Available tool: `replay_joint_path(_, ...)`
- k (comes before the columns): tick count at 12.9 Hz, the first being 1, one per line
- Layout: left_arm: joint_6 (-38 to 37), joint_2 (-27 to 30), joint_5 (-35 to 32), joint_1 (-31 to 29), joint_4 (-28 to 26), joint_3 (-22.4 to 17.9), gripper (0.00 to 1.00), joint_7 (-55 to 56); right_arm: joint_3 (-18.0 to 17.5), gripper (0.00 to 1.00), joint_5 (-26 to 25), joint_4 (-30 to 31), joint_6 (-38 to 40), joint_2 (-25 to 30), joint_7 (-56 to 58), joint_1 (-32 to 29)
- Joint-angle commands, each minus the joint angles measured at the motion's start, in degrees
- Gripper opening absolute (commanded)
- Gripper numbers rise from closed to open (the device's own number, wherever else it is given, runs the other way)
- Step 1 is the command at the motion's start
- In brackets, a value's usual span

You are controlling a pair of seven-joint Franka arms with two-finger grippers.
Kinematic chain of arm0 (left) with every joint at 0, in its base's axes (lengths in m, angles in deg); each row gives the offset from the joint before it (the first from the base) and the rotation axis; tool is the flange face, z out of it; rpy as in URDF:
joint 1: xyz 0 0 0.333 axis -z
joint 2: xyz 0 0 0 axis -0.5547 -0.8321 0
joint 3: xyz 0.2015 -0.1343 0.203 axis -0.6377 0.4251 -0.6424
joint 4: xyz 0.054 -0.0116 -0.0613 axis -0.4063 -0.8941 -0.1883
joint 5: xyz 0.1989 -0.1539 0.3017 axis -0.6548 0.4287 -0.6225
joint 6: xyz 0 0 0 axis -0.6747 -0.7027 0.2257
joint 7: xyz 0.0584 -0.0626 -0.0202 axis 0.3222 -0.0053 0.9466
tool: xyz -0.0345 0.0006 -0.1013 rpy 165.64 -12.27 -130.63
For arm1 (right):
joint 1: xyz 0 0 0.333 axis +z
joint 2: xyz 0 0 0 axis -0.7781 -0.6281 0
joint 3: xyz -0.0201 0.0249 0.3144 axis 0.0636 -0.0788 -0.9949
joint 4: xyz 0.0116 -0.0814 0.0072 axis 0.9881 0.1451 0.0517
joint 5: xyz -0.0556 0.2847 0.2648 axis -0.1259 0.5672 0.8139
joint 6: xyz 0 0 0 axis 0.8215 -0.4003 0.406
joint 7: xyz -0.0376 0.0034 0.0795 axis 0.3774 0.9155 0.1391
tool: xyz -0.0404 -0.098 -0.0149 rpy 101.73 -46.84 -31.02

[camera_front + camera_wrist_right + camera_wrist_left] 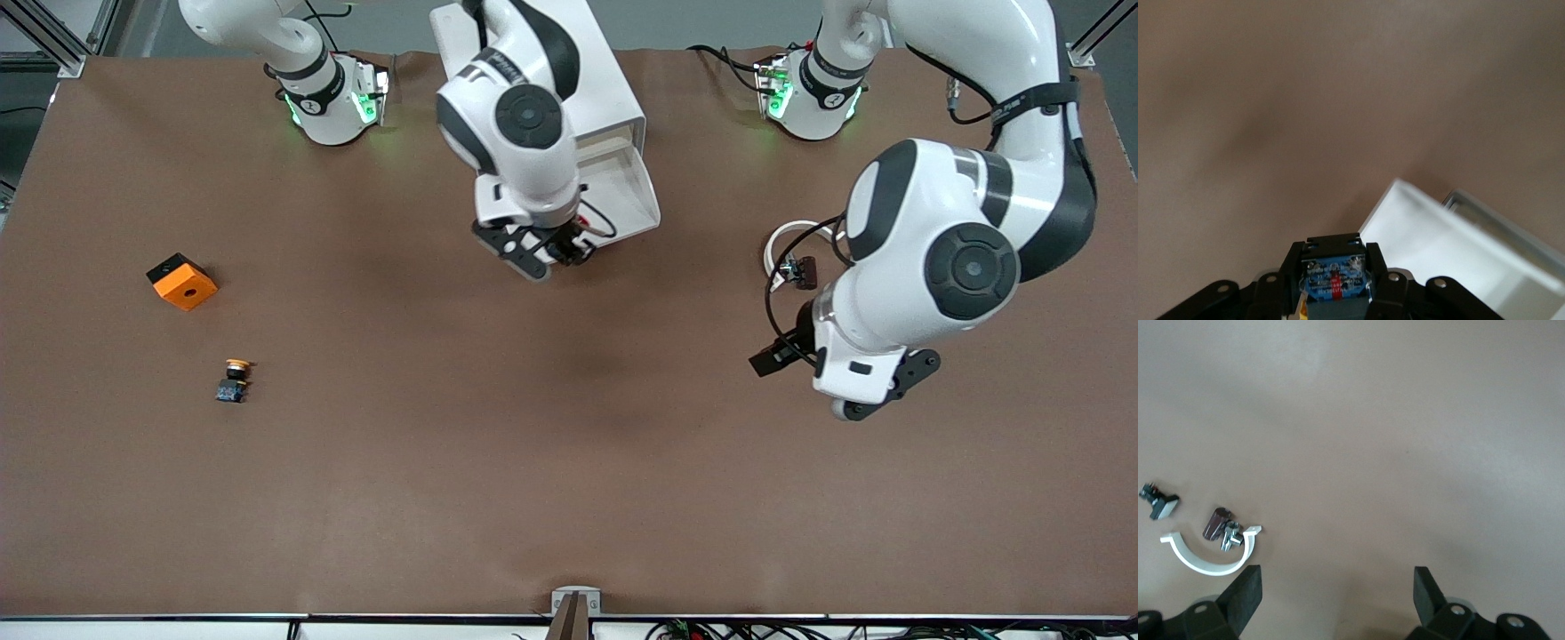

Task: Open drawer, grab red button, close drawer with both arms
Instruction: 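Lift the red button out with the right gripper while the left gripper pushes the drawer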

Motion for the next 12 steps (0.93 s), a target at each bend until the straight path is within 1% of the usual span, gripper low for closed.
replay_joint_path(1, 5.1, 2.3, -1.7, 1.1, -5.1, 2.0, 1.0, -2.3, -0.2, 0.0, -0.4, 0.5, 3.3, 2.3, 13.2, -6.5)
replay_joint_path(3, 10.6, 3.7, -1.7, 1.1, -10.0, 4.4, 1.0, -4.2, -0.1, 0.0, -2.9, 1.5, 3.1, 2.8, 24.9, -12.9)
replay_joint_path(5, 17.5, 5.5, -1.7, 1.1, -16.3, 7.5, 1.0, -4.6, 0.0, 0.0, -3.7, 3.4, 1.7, 2.7, 36.4, -18.9)
replay_joint_path(6, 20.9, 5.9, -1.7, 1.1, -19.7, 9.5, 1.0, -4.6, 0.0, 0.0, -4.9, 6.6, -1.7, 2.9, 41.6, -22.0)
replay_joint_path(7, 23.7, 6.1, -2.1, 1.1, -22.1, 11.4, 1.0, -4.6, 0.0, 0.0, -5.1, 9.8, -5.2, 3.0, 46.2, -24.8)
replay_joint_path(9, 27.2, 6.3, -2.7, 1.2, -26.3, 14.8, 1.0, -4.6, 0.1, 0.0, -5.9, 15.1, -12.1, 2.6, 52.1, -29.8)
replay_joint_path(10, 29.4, 6.9, -2.7, 1.5, -28.9, 16.1, 1.0, -4.5, 0.1, 0.0, -6.7, 17.7, -16.4, 2.4, 57.0, -33.5)
replay_joint_path(12, 31.3, 8.0, -2.7, 1.8, -32.4, 17.9, 1.0, -3.8, 0.1, 0.0, -6.8, 19.2, -21.4, -0.1, 62.7, -38.1)
